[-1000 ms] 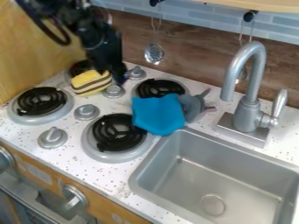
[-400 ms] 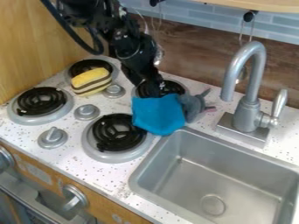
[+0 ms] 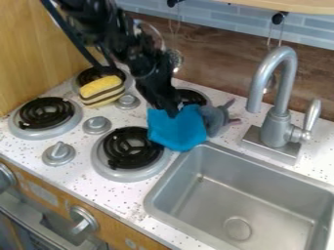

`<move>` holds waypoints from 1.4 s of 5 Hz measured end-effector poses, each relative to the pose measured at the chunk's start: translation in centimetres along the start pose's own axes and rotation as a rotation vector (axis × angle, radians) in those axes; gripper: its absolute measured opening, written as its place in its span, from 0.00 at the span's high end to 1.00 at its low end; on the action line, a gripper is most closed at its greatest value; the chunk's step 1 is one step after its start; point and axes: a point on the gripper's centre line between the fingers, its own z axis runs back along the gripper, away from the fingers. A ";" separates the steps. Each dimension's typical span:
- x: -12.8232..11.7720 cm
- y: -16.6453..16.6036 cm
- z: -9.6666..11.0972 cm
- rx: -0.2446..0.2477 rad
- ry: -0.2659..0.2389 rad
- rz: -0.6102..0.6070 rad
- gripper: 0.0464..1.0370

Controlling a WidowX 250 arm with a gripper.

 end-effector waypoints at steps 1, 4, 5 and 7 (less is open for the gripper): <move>-0.4 -0.2 -1.1 -0.010 -0.006 -0.007 0.04; -2.8 -0.7 -3.4 -0.044 0.050 -0.008 0.04; -3.1 1.0 -4.0 -0.010 0.052 0.003 0.04; -4.8 6.7 -3.1 0.110 0.072 0.110 0.04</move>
